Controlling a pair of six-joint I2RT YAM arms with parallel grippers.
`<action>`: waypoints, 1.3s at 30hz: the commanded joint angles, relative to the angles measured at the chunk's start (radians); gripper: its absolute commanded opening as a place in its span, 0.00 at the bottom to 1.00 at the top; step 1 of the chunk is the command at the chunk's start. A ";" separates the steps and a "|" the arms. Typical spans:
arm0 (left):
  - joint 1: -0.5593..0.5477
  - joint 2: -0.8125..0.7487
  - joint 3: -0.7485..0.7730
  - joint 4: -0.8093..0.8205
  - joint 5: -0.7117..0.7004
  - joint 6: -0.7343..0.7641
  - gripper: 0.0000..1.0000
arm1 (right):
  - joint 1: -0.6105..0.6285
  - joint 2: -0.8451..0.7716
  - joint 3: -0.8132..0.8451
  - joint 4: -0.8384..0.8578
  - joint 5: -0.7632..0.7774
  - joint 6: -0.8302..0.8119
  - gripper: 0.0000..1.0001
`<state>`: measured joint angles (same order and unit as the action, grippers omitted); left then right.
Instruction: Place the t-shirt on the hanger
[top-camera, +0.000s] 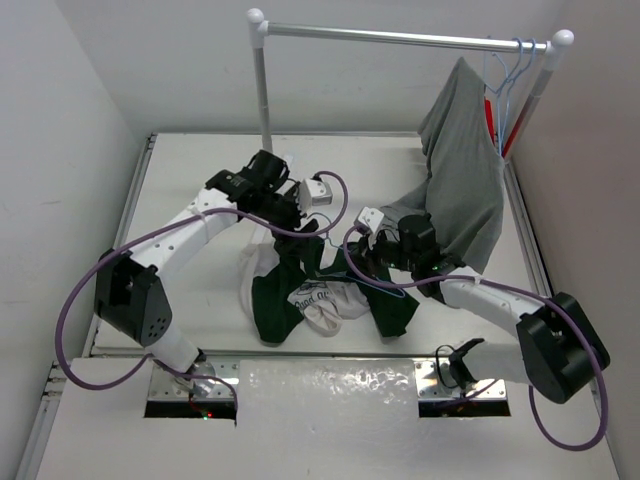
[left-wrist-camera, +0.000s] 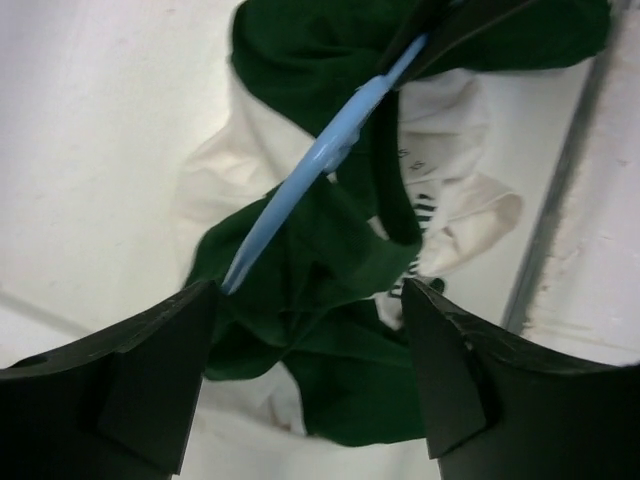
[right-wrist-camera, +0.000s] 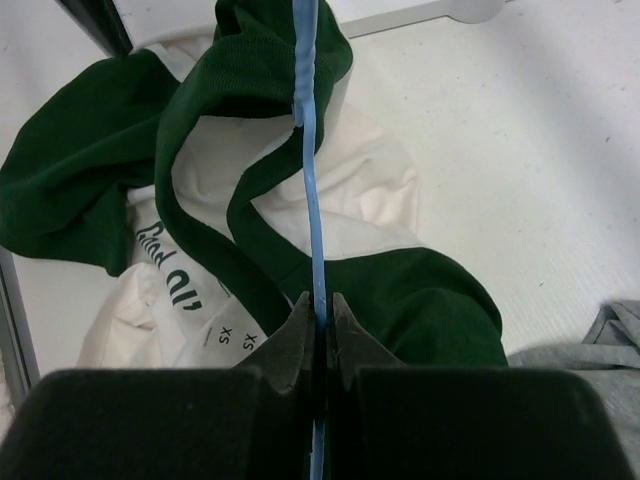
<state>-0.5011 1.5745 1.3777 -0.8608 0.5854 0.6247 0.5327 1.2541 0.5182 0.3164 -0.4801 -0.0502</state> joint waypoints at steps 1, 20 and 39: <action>0.047 -0.050 0.078 0.023 -0.075 0.024 0.86 | 0.004 0.016 0.006 0.112 -0.038 0.036 0.00; 0.070 0.031 -0.189 0.414 0.143 0.234 0.86 | 0.004 0.031 0.045 0.102 -0.035 0.043 0.00; 0.045 -0.031 -0.223 0.397 0.076 0.141 0.00 | 0.012 0.074 0.291 -0.054 0.053 -0.079 0.00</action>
<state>-0.4450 1.5955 1.1595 -0.5278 0.7246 0.8455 0.5304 1.3396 0.7017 0.1543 -0.4427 -0.1181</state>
